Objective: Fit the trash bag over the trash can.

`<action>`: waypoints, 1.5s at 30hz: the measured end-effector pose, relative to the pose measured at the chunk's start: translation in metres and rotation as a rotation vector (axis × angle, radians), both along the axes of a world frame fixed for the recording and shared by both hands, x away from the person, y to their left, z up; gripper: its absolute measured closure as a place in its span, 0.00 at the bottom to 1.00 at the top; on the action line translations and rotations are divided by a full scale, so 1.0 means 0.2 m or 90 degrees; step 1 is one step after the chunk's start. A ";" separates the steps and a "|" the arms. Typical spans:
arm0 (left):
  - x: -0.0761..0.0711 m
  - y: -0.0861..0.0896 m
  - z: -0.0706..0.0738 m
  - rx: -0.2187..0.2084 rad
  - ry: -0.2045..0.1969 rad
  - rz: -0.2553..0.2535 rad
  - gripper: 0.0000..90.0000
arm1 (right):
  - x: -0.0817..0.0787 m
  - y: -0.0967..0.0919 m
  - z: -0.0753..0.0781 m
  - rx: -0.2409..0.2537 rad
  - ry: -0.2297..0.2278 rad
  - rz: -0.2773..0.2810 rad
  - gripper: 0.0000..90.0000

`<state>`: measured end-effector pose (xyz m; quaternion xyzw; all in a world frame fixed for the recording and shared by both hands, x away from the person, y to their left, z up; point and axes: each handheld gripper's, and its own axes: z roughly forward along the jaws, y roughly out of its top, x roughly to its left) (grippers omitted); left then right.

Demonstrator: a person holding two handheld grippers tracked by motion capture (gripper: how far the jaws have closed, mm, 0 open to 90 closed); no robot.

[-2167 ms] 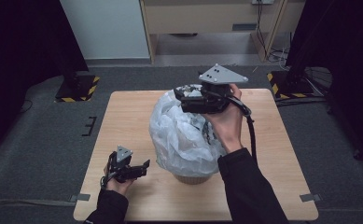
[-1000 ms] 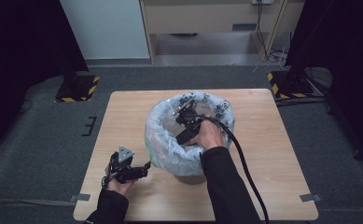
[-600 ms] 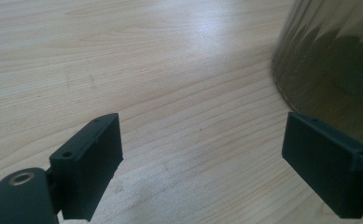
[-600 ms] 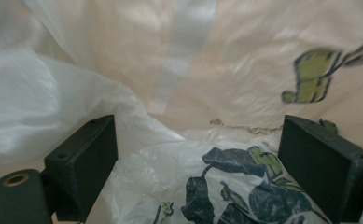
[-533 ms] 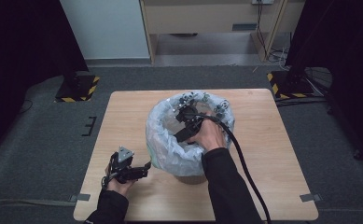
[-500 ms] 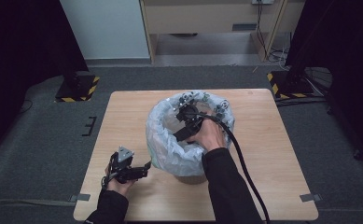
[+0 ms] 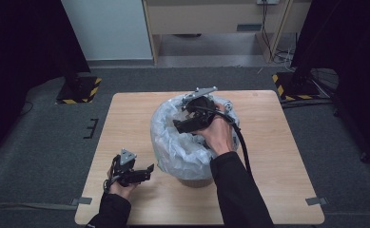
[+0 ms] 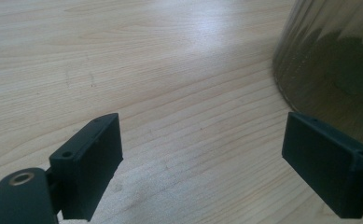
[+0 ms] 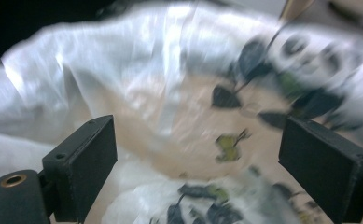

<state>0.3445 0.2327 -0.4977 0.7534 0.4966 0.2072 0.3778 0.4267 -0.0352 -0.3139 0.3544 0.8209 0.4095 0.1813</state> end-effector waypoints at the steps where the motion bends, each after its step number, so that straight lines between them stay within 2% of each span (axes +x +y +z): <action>1: 0.00 0.00 0.00 0.000 0.000 0.000 0.13 | -0.01 0.00 0.01 0.010 -0.012 -0.004 0.13; 3: 0.00 0.00 0.00 -0.001 0.000 0.000 0.13 | -0.01 0.00 0.03 0.027 -0.045 -0.008 0.12; 5: 0.00 0.00 0.00 -0.002 0.000 0.000 0.13 | -0.02 0.00 0.05 0.041 -0.064 -0.012 0.12; 12: 0.00 0.00 0.00 -0.003 0.000 0.002 0.13 | -0.04 -0.01 0.08 0.070 -0.110 -0.012 0.12; 16: 0.00 0.00 0.00 -0.004 0.000 0.002 0.13 | -0.05 -0.01 0.11 0.091 -0.148 -0.016 0.12; 25: 0.00 0.00 0.00 -0.003 0.001 0.004 0.13 | -0.09 -0.06 0.17 0.134 -0.235 -0.072 0.08; 30: 0.00 0.01 0.00 -0.001 0.001 0.003 0.13 | -0.11 -0.08 0.19 0.145 -0.263 -0.091 0.07; 45: 0.00 0.01 0.00 -0.002 0.000 0.006 0.13 | -0.14 -0.21 0.24 0.163 -0.305 -0.145 0.06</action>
